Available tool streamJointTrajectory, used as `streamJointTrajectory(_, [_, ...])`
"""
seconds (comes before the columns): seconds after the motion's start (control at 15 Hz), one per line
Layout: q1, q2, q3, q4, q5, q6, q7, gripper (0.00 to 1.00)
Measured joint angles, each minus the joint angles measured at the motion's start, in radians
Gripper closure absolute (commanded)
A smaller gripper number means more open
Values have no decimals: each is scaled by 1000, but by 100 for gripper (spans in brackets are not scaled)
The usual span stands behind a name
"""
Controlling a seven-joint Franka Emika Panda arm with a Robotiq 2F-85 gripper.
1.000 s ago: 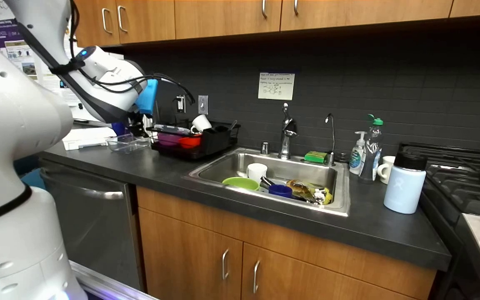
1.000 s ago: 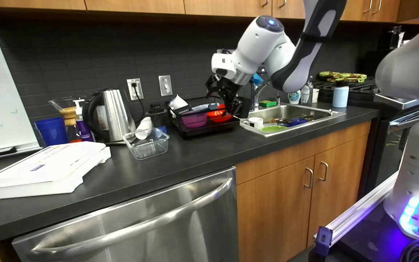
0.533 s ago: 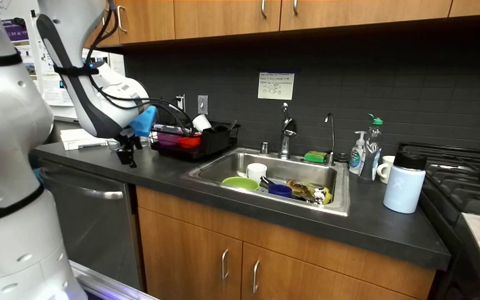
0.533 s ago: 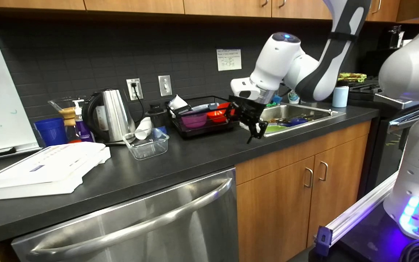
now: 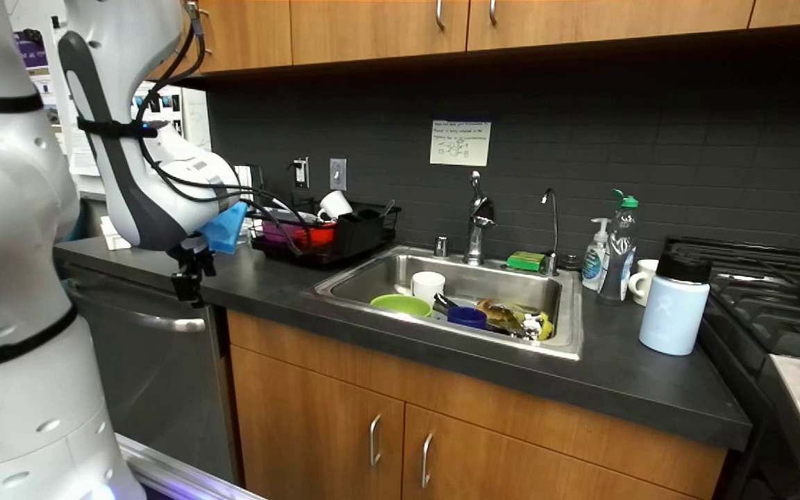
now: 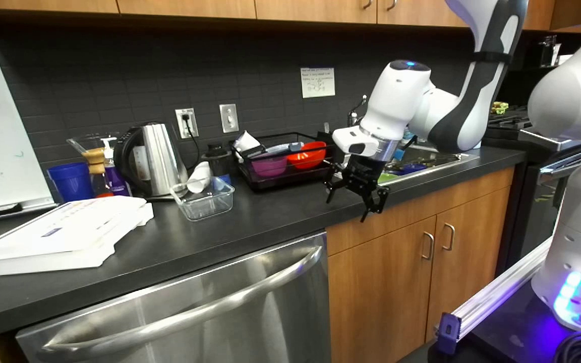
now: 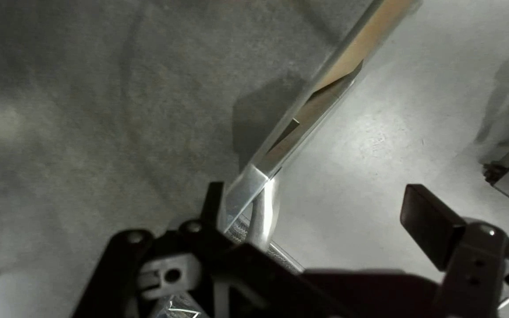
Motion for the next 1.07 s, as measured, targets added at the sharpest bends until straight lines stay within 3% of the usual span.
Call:
streamJointTrajectory(0.13, [3,12,-1,0,-17,-1,0,0])
streamJointTrajectory(0.27, [79,21,-75,0,-34,-5,0,0])
streamJointTrajectory(0.6, [80,17,-76,4,-103,-5,28,0])
streamJointTrajectory(1.07, [80,9,-84,9,-285,-47,183,0])
